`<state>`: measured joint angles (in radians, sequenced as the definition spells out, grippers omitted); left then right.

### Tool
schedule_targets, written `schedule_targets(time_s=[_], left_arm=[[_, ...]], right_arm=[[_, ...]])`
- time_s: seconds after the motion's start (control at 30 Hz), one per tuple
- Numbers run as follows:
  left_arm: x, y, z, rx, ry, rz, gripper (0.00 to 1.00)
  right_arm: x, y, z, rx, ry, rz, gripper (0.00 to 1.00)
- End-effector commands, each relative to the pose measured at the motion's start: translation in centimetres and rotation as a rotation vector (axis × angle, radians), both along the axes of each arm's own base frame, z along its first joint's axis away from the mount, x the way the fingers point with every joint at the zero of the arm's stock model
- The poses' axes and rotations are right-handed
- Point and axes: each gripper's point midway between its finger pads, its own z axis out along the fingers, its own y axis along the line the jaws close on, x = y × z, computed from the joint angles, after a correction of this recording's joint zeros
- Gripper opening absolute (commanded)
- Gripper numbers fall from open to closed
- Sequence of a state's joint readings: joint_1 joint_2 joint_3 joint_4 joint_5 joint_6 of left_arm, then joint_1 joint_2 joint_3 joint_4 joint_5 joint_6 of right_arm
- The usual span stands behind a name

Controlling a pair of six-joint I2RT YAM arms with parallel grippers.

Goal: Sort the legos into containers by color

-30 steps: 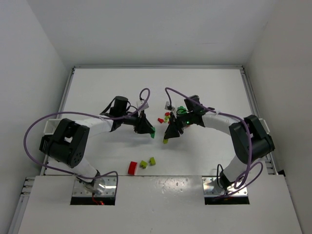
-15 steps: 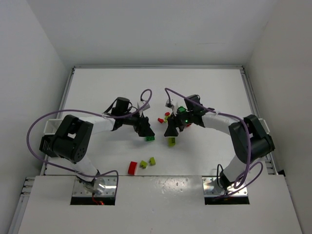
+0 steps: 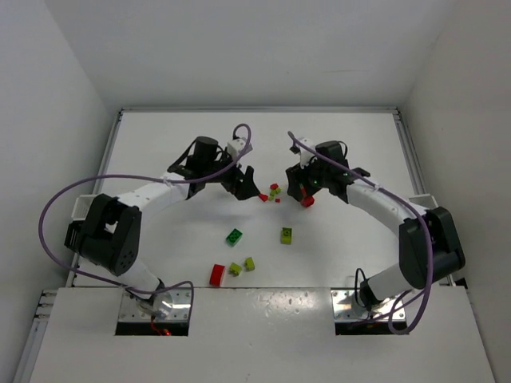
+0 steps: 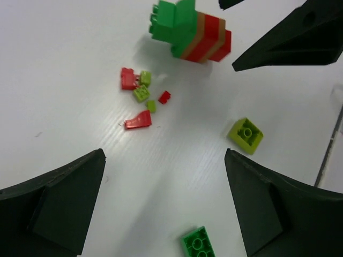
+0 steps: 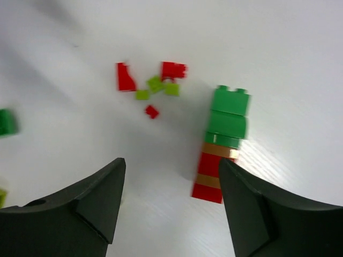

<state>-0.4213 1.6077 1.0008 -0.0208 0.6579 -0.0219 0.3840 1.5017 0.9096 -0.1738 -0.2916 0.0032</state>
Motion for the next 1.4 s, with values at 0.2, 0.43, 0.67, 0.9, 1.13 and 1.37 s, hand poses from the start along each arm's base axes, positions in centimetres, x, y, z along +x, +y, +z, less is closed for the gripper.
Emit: schedule_targets(time_s=[0.2, 0.43, 0.67, 0.9, 1.13, 1.37], left_arm=[[1.1, 0.3, 2.5, 0.082, -0.069, 0.087, 1.00], [1.2, 0.8, 3.4, 0.095, -0.122, 0.090, 1.00], [0.7, 1.5, 3.1, 0.062, -0.152, 0.080, 1.00], [-0.8, 1.7, 3.2, -0.029, -0.181, -0.079, 0.91], [-6.6, -0.2, 3.6, -0.191, -0.192, -0.403, 0.82], [-7.4, -1.2, 4.2, -0.190, -0.237, -0.440, 0.80]], right_arm=[[2.4, -5.5, -0.9, -0.267, -0.081, -0.193, 0.79], [3.5, -4.3, -3.3, -0.270, -0.013, -0.158, 0.79], [3.8, -3.7, -6.1, -0.253, 0.058, -0.114, 0.47], [-1.1, 0.3, -1.6, -0.070, -0.031, 0.329, 0.18], [-8.7, 3.5, 2.0, 0.179, 0.095, 0.746, 0.11], [-10.3, 4.8, 1.2, 0.280, 0.264, 0.801, 0.09]])
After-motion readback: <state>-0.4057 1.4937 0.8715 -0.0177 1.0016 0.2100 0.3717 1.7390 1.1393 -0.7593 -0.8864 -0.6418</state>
